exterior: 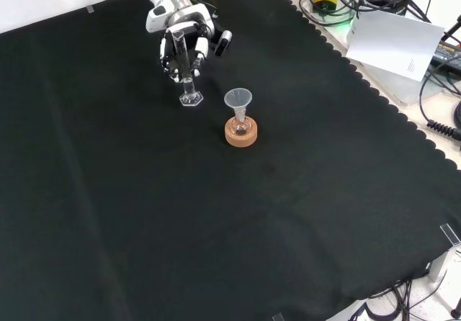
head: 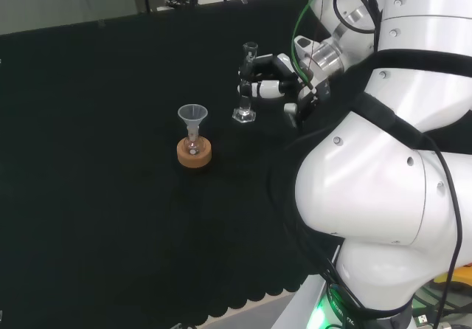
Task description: Pick up the graduated cylinder.
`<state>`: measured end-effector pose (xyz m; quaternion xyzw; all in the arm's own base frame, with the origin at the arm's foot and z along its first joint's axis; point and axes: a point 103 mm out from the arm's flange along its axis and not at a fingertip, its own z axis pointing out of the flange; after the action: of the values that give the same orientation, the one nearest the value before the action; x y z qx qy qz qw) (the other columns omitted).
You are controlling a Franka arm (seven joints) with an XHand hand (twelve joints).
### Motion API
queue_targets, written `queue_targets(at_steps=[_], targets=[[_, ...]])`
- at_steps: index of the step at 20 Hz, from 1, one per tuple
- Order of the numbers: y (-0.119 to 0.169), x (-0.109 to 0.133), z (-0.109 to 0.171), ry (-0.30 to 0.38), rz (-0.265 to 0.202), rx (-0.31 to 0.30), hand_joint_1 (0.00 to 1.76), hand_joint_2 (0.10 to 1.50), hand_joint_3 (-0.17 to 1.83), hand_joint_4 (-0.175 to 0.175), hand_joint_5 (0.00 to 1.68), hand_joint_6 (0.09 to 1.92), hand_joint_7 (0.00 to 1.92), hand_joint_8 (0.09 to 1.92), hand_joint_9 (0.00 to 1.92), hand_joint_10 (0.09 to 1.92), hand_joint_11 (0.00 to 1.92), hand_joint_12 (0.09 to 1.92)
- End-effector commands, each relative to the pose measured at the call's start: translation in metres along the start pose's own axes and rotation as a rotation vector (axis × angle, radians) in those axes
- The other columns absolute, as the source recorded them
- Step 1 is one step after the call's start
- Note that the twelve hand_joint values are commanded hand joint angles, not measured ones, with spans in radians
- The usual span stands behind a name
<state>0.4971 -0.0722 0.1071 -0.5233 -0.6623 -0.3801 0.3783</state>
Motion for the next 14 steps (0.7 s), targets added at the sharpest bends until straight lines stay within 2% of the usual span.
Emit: queue_targets(at_steps=[1, 4, 7, 10, 14], targets=[[-0.001, 0.021, -0.010, -0.130, -0.015, 0.082, 1.41, 0.99, -0.01, -0.150, 1.19, 0.68, 1.14, 0.80, 1.50, 0.09, 1.16, 0.80], [-0.005, 0.033, -0.017, -0.233, -0.020, 0.130, 1.41, 0.99, -0.01, -0.173, 1.21, 0.61, 1.13, 0.80, 1.51, 0.09, 1.17, 0.80], [-0.012, 0.039, -0.022, -0.278, -0.022, 0.147, 1.41, 0.98, 0.00, -0.175, 1.22, 0.58, 1.13, 0.78, 1.52, 0.09, 1.18, 0.79], [-0.018, 0.049, -0.023, -0.354, -0.022, 0.172, 1.41, 0.98, 0.00, -0.175, 1.22, 0.58, 1.11, 0.81, 1.52, 0.09, 1.19, 0.79], [-0.029, 0.061, -0.022, -0.401, -0.002, 0.216, 1.41, 0.98, 0.00, -0.175, 1.24, 0.55, 1.14, 0.78, 1.54, 0.09, 1.21, 0.78]])
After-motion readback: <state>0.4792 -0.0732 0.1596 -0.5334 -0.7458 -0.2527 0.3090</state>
